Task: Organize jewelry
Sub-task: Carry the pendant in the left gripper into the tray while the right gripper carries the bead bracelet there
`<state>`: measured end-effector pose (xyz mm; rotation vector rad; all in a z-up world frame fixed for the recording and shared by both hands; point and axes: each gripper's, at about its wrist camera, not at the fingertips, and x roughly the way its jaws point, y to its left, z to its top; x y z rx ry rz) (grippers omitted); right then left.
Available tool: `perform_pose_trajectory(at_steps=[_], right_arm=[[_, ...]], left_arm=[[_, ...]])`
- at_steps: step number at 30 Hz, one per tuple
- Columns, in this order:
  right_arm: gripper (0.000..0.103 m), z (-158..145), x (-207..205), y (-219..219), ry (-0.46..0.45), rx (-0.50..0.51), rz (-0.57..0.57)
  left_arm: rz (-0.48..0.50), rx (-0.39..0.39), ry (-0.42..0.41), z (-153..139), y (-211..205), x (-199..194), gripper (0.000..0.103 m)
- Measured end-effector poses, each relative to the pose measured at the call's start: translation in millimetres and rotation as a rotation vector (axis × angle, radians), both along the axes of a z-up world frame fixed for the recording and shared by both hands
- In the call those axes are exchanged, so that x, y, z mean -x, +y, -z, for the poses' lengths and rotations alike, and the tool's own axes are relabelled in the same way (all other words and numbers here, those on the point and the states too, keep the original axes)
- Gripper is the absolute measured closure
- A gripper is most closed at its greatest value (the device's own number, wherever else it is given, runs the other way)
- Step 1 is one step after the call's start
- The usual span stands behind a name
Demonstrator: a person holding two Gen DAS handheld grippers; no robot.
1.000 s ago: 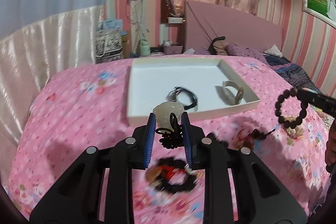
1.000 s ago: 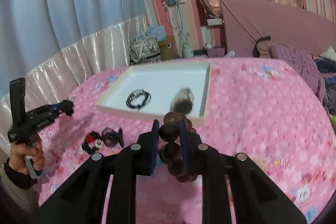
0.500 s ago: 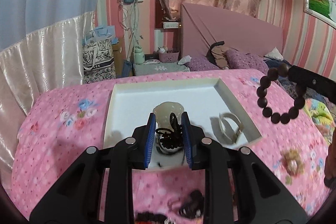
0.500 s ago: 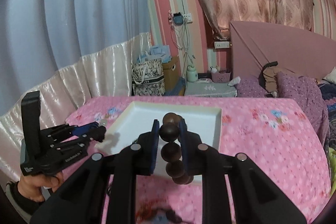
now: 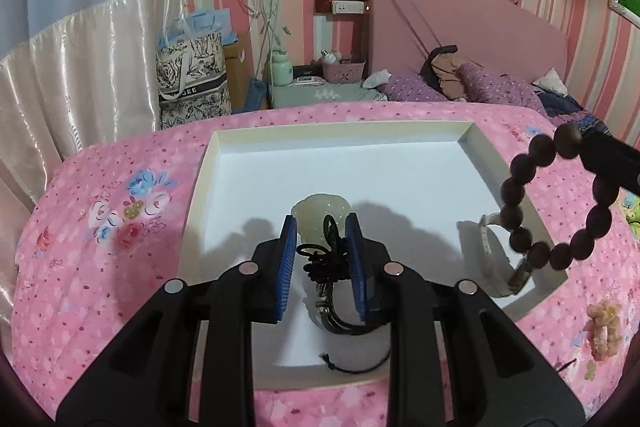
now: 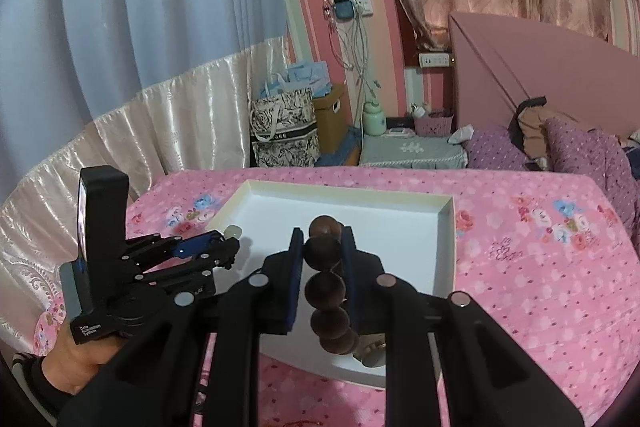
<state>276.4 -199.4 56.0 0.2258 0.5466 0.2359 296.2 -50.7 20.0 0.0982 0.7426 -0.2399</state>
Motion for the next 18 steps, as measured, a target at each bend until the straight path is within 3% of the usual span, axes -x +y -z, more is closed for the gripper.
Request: perform_pose_trajectory(at_steps=[8,18], right_arm=[[0.085,20.1,-16.0,2.0,0.05,-0.024,-0.003],[0.085,23.4,-16.1,4.4,0.06,-0.022,-0.01]], left_arm=[[-0.002,-0.014,0.038,16.2,-3.6,-18.3,0.08],[-0.002,-0.021,0.051,22.0,-9.1,-23.9,0.08]])
